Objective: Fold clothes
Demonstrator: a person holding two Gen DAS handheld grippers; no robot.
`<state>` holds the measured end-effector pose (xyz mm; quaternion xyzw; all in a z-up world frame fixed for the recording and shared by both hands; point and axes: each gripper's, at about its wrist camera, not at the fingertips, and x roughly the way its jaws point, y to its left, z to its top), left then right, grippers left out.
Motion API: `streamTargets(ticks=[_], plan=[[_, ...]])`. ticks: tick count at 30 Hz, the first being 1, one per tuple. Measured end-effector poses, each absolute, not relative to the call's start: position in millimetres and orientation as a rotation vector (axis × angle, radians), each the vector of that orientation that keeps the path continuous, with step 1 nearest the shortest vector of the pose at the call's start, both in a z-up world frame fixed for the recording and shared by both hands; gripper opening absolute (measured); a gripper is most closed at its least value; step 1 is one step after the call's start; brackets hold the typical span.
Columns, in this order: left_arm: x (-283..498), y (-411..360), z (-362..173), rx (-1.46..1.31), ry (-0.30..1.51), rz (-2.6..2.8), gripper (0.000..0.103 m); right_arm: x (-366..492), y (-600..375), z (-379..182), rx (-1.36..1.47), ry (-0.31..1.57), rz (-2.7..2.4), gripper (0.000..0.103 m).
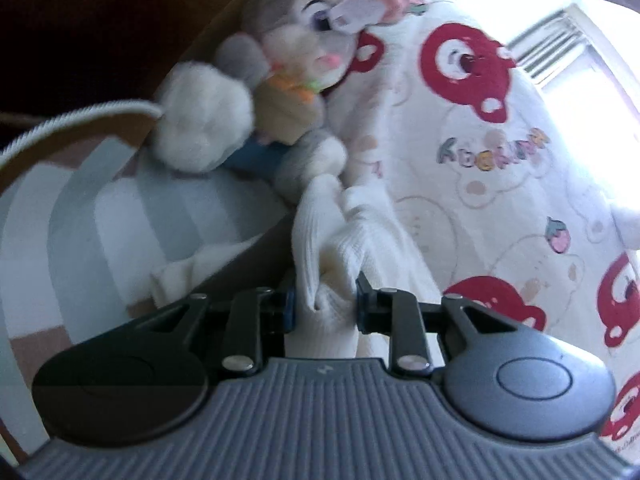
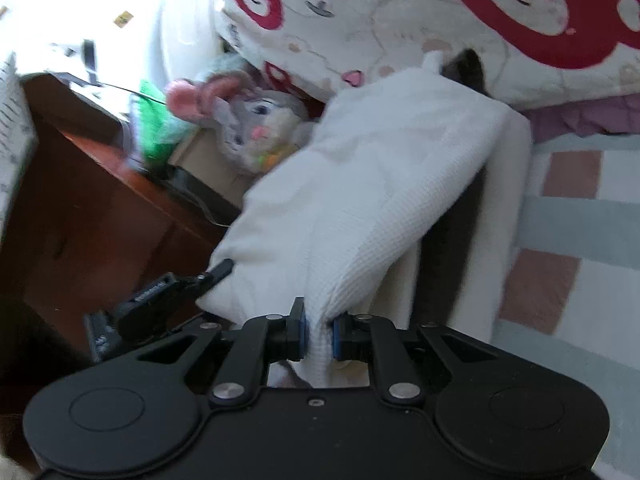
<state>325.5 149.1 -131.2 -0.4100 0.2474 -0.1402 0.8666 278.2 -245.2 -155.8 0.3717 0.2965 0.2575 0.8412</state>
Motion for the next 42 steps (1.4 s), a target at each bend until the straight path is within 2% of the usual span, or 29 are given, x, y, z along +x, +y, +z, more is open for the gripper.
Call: streamTargets(ticks=[5,10,14,16,17,18,21,26,27,28,29,32,36,39,40,41,42], plan=[[329,162,-157,-0.860,0.681,-0.191,0.025,283,-252,-169,0.849,0.703,0.596,0.015],[330,163,-156,-0.796,0.747,-0.105,0.026,283,-229,-164,0.635,0.753,0.577,0.016],[325,155,-136,-0.616,0.732,0.044,0.024,284,-226,-151,0.553,0.734,0.553,0.027],[319,153,-123,-0.514,0.686,0.115,0.022,282,-234,-148,0.577,0.713,0.510,0.039],[315,154,-116,-0.512,0.659,0.102,0.022,280,-241,-148,0.606,0.696,0.486,0.047],[311,157,-109,-0.531,0.630,0.068,0.022,278,-249,-148,0.651,0.672,0.460,0.051],[301,145,-87,-0.514,0.524,-0.040,0.022,276,-272,-155,0.778,0.615,0.393,0.057],[315,102,-98,-0.475,0.562,-0.186,0.023,305,-294,-176,0.915,0.607,0.245,0.058],[321,94,-106,-0.460,0.602,-0.175,0.023,315,-296,-178,0.931,0.580,0.251,0.055],[326,89,-117,-0.441,0.653,-0.145,0.022,324,-298,-177,0.931,0.554,0.260,0.041],[329,87,-125,-0.433,0.687,-0.126,0.022,333,-298,-170,0.910,0.530,0.273,0.014],[332,90,-131,-0.421,0.733,-0.097,0.022,352,-297,-146,0.792,0.447,0.281,0.006],[334,91,-127,-0.414,0.748,-0.085,0.020,363,-293,-129,0.591,0.474,0.212,0.008],[334,86,-124,-0.399,0.763,-0.074,0.021,360,-292,-122,0.508,0.510,0.166,0.016],[333,83,-121,-0.388,0.767,-0.072,0.027,353,-295,-120,0.503,0.507,0.131,0.019],[332,79,-119,-0.377,0.773,-0.073,0.032,346,-297,-117,0.499,0.503,0.096,0.032],[330,74,-117,-0.355,0.779,-0.071,0.043,337,-300,-115,0.493,0.502,0.078,0.035]])
